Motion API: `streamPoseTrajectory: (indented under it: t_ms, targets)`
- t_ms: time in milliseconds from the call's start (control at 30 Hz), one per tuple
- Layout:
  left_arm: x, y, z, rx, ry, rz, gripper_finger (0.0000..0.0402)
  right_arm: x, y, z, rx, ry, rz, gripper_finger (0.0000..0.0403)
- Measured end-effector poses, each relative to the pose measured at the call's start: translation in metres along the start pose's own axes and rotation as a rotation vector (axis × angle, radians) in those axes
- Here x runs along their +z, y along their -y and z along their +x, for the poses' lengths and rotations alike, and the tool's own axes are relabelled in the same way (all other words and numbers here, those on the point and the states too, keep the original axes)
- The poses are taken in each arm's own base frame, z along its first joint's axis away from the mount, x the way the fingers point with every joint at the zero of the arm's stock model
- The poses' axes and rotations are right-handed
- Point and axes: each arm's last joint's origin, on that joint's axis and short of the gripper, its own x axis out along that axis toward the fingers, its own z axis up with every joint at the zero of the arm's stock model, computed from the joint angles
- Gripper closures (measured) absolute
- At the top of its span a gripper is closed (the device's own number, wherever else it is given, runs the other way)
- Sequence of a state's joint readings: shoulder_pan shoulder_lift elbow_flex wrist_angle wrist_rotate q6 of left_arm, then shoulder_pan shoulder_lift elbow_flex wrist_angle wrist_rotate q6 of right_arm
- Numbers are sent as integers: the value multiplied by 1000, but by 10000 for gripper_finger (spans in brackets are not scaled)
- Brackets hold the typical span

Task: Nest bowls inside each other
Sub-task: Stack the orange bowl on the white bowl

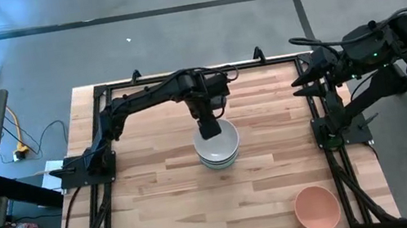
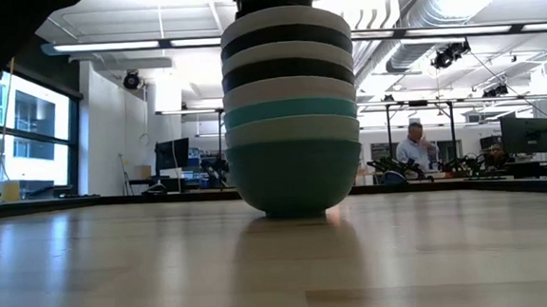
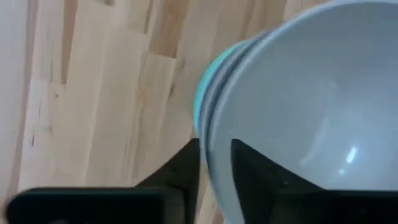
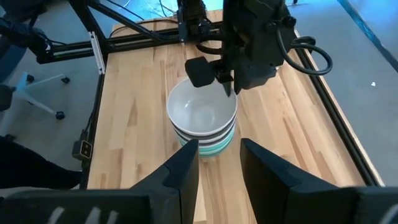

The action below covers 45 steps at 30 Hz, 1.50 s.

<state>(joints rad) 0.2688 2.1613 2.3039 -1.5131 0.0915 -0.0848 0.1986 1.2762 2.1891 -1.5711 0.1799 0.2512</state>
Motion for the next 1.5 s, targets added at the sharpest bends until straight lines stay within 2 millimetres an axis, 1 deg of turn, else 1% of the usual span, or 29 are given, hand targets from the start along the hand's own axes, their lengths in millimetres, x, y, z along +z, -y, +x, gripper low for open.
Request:
streamPoseTrajectory:
  t_ms: [133,267,400,533,633,767,867,967,1100,1233,1333,1433,1500]
  targets:
    - [-3,3,-10,-8,30,48,271,0,0,0,0,0,10,292]
    - [-7,2,-32,-1,114,77,234,0,0,0,0,0,13,292]
    - [-18,2,-64,3,220,140,221,-2,0,3,-5,-14,11,292]
    - [-33,6,-102,11,360,226,225,-13,0,16,-20,-84,42,292]
    - [-50,8,-134,14,472,282,230,-32,2,28,-25,-173,101,292]
    - [-76,11,-176,2,638,323,233,-66,5,47,-37,-318,250,292]
    - [-98,12,-204,3,740,330,233,-94,7,61,-25,-432,397,292]
    - [-123,8,-227,31,809,318,234,-118,6,76,-3,-527,512,292]
    - [-154,5,-251,63,888,298,234,-144,-1,96,38,-621,582,292]
    - [-182,2,-270,75,958,286,234,-168,-7,110,4,-719,617,292]
    - [-199,2,-280,69,996,282,234,-183,-11,117,4,-794,624,293]
    - [-211,3,-285,37,1013,296,234,-192,-17,123,77,-823,632,299]
    - [-216,3,-287,11,1020,292,234,-197,-20,126,121,-822,636,304]
